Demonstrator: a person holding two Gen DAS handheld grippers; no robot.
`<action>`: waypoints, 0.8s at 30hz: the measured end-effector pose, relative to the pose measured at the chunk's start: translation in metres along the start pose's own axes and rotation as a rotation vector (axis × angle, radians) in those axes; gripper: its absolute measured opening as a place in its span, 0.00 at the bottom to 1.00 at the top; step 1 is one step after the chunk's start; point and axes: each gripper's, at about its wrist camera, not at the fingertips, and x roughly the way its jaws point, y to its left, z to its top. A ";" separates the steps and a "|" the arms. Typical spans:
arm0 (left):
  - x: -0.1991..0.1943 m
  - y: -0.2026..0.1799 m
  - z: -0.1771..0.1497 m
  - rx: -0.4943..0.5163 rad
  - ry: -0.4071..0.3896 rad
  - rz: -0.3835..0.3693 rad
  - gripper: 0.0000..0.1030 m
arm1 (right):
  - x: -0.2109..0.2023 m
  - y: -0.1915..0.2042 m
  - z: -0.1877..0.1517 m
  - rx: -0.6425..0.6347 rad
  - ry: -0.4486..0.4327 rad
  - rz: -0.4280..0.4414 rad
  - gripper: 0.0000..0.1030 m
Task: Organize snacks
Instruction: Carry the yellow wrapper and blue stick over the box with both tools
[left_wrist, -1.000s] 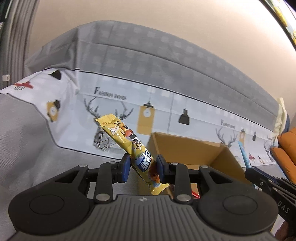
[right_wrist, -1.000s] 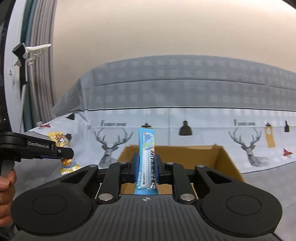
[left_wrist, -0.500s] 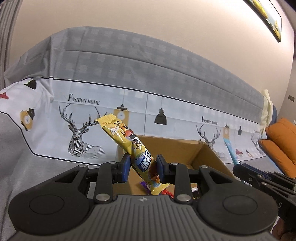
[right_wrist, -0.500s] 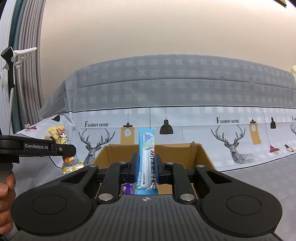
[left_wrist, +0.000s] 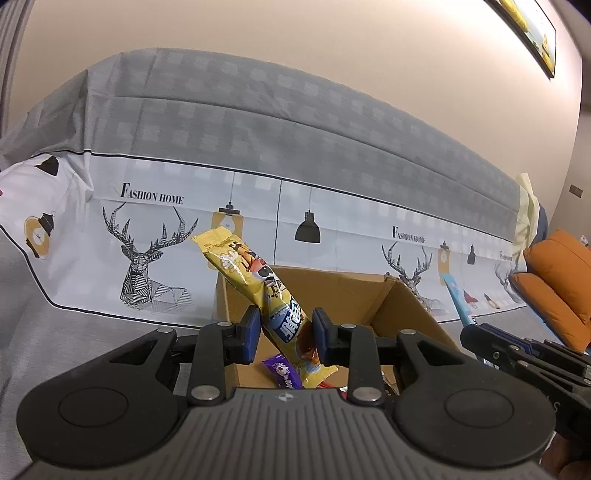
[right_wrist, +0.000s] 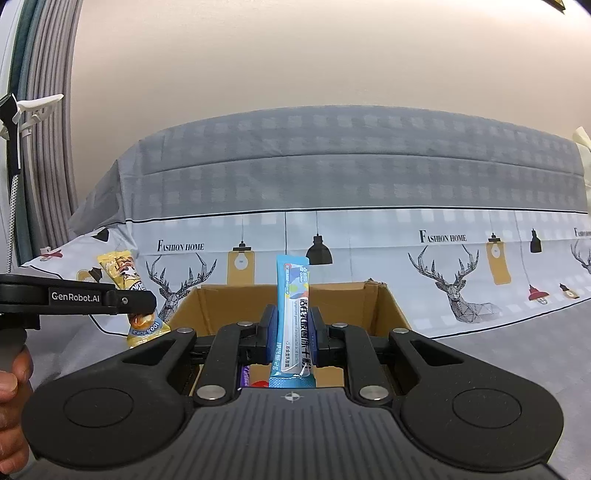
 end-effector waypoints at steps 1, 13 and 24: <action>0.000 -0.001 0.000 0.001 0.000 -0.002 0.33 | 0.000 0.000 0.000 0.001 0.000 -0.001 0.18; 0.005 -0.018 -0.002 0.034 -0.018 -0.028 0.33 | 0.000 0.003 0.000 0.003 -0.003 -0.016 0.18; 0.019 -0.034 -0.001 0.077 -0.026 -0.055 0.32 | 0.002 0.003 0.000 0.000 0.005 -0.043 0.18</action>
